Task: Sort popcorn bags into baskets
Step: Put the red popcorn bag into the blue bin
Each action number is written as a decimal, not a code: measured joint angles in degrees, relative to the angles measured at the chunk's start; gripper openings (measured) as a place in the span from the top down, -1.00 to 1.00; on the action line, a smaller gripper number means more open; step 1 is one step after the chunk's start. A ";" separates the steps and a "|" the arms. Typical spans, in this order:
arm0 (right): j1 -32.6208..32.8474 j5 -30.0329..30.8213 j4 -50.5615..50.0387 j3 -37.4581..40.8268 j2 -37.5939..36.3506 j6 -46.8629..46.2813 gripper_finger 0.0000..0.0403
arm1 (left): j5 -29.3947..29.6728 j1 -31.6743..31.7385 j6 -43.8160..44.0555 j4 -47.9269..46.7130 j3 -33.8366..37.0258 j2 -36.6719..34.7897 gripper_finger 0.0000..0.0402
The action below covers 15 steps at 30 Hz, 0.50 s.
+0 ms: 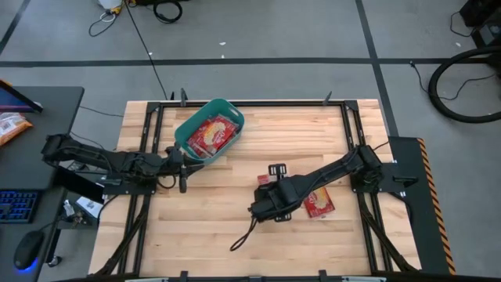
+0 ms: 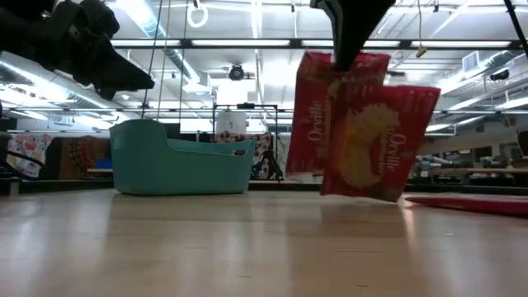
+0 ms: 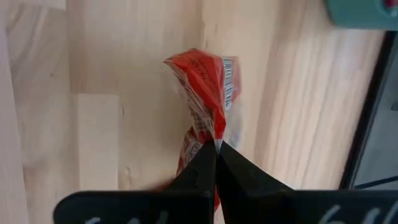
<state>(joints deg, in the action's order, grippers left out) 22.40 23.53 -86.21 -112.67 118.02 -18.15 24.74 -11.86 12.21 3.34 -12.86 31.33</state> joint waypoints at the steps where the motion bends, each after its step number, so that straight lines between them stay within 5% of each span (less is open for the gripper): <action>1: -0.09 0.36 -0.53 -0.82 0.00 0.06 0.95 | 0.02 0.00 -1.38 2.43 0.22 1.56 0.66; 10: -0.40 3.21 -2.16 -8.50 0.00 2.68 0.95 | -4.33 -0.02 -13.19 27.80 0.28 18.47 0.64; 15: -0.68 4.83 -1.89 -11.96 0.00 5.35 0.95 | -4.43 -0.02 -15.92 37.26 -0.77 26.87 0.46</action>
<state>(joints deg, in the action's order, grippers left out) 21.73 28.36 -88.10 -124.62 118.02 -12.80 20.31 -11.88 -3.70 40.60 -13.63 58.21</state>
